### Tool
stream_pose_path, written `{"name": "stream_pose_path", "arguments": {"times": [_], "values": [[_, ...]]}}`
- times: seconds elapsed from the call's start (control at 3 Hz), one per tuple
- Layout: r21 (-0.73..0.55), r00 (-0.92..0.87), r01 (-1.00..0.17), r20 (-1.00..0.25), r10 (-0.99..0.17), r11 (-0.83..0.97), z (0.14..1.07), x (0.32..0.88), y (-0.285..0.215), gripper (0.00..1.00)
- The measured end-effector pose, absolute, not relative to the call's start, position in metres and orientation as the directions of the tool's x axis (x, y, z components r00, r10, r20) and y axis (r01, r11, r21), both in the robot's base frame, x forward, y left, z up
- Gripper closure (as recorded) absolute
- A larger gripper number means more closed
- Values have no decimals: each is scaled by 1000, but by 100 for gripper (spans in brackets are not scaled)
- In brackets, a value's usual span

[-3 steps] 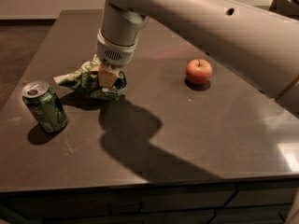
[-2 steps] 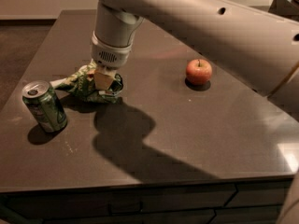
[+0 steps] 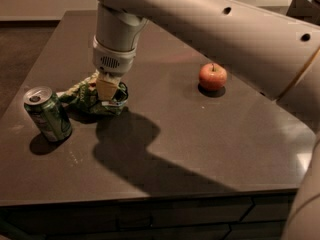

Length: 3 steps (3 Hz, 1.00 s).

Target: Move green jalapeno chip bag near green can

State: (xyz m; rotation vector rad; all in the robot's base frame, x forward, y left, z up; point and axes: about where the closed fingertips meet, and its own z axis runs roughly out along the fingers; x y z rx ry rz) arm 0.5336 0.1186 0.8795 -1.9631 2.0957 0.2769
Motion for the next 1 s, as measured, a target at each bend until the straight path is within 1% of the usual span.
{"name": "stream_pose_path", "arguments": {"times": [0.33,0.67,1.0], "values": [[-37,-55,-997,-313,-948,70,880,533,119,8],[-38,-53,-997,-314,-948,69,880,533,120,0],[-39,-53,-997,-314,-948,69,880,533,120,0]]}}
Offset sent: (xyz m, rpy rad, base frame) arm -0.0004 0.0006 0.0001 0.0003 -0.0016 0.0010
